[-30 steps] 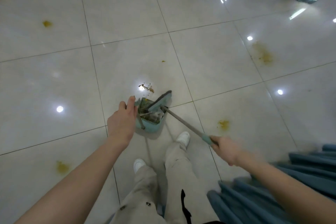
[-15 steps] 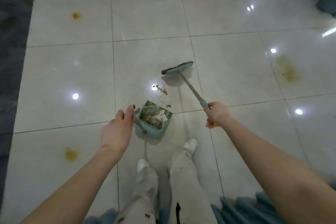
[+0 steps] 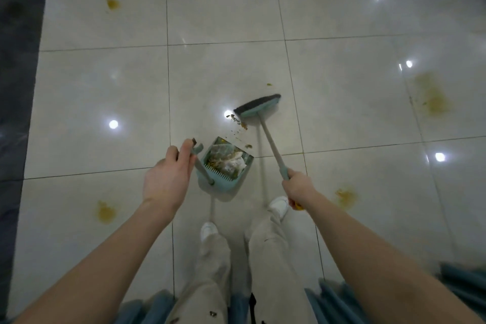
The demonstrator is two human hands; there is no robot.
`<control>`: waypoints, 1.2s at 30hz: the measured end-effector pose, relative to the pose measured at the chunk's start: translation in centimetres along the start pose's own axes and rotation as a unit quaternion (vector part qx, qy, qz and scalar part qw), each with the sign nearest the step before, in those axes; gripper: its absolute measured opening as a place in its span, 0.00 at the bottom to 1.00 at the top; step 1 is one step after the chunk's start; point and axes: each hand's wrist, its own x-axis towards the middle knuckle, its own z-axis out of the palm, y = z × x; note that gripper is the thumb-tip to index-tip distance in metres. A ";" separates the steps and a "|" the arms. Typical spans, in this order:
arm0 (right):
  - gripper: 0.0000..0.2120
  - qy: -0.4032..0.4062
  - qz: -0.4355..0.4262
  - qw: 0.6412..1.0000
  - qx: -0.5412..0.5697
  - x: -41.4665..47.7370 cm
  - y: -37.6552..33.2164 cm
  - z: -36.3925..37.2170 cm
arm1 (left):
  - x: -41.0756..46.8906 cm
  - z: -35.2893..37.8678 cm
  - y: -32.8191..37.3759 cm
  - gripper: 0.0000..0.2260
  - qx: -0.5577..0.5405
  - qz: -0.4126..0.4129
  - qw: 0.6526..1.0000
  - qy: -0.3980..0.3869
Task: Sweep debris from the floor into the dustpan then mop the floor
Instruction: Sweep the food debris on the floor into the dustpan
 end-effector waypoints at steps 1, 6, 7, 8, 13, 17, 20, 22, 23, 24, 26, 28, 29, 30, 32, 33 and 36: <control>0.16 -0.010 -0.003 1.000 -0.021 -1.0 0.9 0.6 | -0.1 0.0 0.1 0.14 0.001 -0.001 1.000 -0.003; 0.18 -0.052 -0.033 0.990 -0.129 -7.1 5.7 1.3 | -1.0 0.3 0.6 0.16 -0.009 -0.007 0.999 -0.033; 0.18 -0.058 -0.035 0.986 -0.153 -8.3 6.7 1.1 | -1.2 0.4 0.6 0.16 -0.007 -0.008 0.999 -0.038; 0.19 -0.060 -0.037 0.982 -0.177 -9.3 7.5 0.9 | -1.3 0.5 0.5 0.16 -0.007 -0.009 0.999 -0.041; 0.19 -0.044 -0.057 0.975 -0.209 -11.9 8.5 -3.1 | -2.6 0.5 0.5 0.16 -0.038 0.001 0.998 -0.045; 0.19 0.016 -0.040 0.992 -0.116 -11.5 7.7 -6.3 | -3.8 0.6 -0.3 0.16 -0.058 0.010 0.997 -0.042; 0.17 0.043 -0.021 0.996 -0.076 -11.3 6.5 -6.2 | -4.5 0.6 -0.9 0.17 -0.052 0.009 0.998 -0.044; 0.16 0.056 -0.016 0.996 -0.063 -10.6 5.6 -5.7 | -5.0 0.7 -1.1 0.17 -0.049 0.010 0.998 -0.045; 0.15 0.060 -0.012 0.997 -0.054 -10.0 5.1 -5.4 | -5.4 0.7 -1.2 0.17 -0.048 0.008 0.998 -0.049; 0.14 0.062 -0.004 0.997 -0.042 -9.3 4.7 -4.9 | -5.7 0.8 -1.2 0.17 -0.048 0.006 0.997 -0.054; 0.13 0.062 0.015 0.998 -0.013 -7.9 4.0 -3.8 | -6.2 1.0 -1.2 0.17 -0.047 0.002 0.997 -0.061; 0.13 0.060 0.034 0.998 0.005 -6.7 3.6 -2.3 | -6.4 1.1 -1.1 0.17 -0.046 -0.003 0.997 -0.066; 0.13 0.057 0.041 0.998 0.008 -6.3 3.5 -1.5 | -6.3 1.2 -1.0 0.17 -0.046 -0.005 0.997 -0.067; 0.13 0.050 0.050 0.997 0.009 -6.0 3.6 -0.7 | -6.3 1.2 -1.0 0.17 -0.045 -0.005 0.997 -0.066; 0.13 0.036 0.066 0.997 0.005 -6.1 4.2 0.6 | -6.0 1.1 -0.9 0.17 -0.043 -0.002 0.997 -0.062; 0.14 0.032 0.069 0.997 -0.009 -6.4 4.6 1.0 | -5.8 1.0 -0.8 0.17 -0.047 0.001 0.997 -0.062; 0.15 0.025 0.056 0.995 -0.084 -8.1 6.4 1.1 | -5.5 1.0 -0.4 0.17 -0.052 0.005 0.997 -0.056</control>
